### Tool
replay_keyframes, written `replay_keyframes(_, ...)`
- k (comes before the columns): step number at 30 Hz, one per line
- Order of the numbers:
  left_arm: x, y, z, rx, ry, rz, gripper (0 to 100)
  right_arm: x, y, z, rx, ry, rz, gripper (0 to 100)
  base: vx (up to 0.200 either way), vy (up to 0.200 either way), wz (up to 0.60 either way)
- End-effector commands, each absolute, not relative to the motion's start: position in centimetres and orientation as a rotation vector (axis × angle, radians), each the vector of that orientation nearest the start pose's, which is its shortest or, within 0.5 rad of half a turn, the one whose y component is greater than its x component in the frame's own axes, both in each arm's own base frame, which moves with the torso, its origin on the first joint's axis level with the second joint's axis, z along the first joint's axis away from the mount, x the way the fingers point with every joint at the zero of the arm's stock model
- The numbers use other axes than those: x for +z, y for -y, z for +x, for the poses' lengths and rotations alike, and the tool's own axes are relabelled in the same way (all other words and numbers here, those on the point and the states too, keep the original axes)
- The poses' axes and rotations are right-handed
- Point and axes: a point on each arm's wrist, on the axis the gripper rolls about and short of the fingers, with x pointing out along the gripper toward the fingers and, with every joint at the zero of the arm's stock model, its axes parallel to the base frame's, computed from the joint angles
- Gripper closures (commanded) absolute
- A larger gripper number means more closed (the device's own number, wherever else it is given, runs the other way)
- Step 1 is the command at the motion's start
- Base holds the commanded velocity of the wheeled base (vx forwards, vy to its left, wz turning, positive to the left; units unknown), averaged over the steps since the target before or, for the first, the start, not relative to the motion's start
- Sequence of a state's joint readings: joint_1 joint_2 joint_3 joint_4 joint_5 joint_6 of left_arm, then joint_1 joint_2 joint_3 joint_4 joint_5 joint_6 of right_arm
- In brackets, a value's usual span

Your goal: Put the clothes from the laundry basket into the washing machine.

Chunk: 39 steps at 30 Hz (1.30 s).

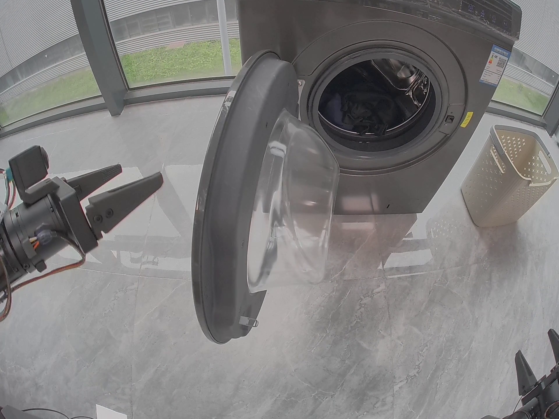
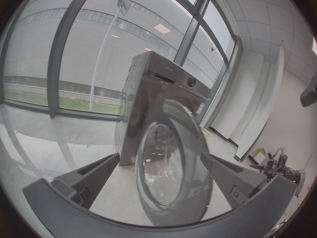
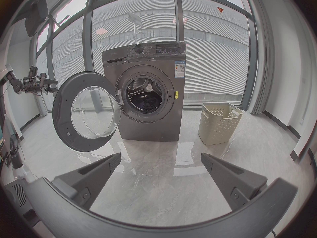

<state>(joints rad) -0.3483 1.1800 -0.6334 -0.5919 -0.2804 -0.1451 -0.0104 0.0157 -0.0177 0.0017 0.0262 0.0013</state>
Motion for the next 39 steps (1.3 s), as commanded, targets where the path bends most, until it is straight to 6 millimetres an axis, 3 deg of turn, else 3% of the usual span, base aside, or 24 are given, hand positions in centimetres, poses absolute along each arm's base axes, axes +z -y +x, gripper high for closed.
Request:
replay_keyframes(1, 24.6, 6.2, 18.7, -0.583, -0.054, -0.133, 0, 7.6, -0.1, -2.2, 0.015, -0.008, 0.000, 0, 0.000, 0.000, 0.00)
replay_keyframes(7, 23.5, 9.0, 20.6, -0.669, -0.108, -0.137, 0, 7.6, -0.1, -2.2, 0.015, -0.008, 0.000, 0, 0.000, 0.000, 0.00)
replay_keyframes(13, 23.4, 12.4, 22.1, -0.753, -0.063, -0.135, 0, 7.6, -0.1, -2.2, 0.015, -0.008, 0.000, 0, 0.000, 0.000, 0.00)
replay_keyframes(26, 23.4, 17.3, 26.0, -0.829, -0.026, -0.143, 0, 7.6, -0.1, -2.2, 0.015, -0.009, -0.004, 0, 0.000, 0.000, 0.00)
replay_keyframes(39, 23.2, 19.6, 28.3, -0.838, -0.017, -0.143, 0, 7.6, -0.1, -2.2, 0.015, -0.008, -0.004, 0, 0.000, 0.000, 0.00)
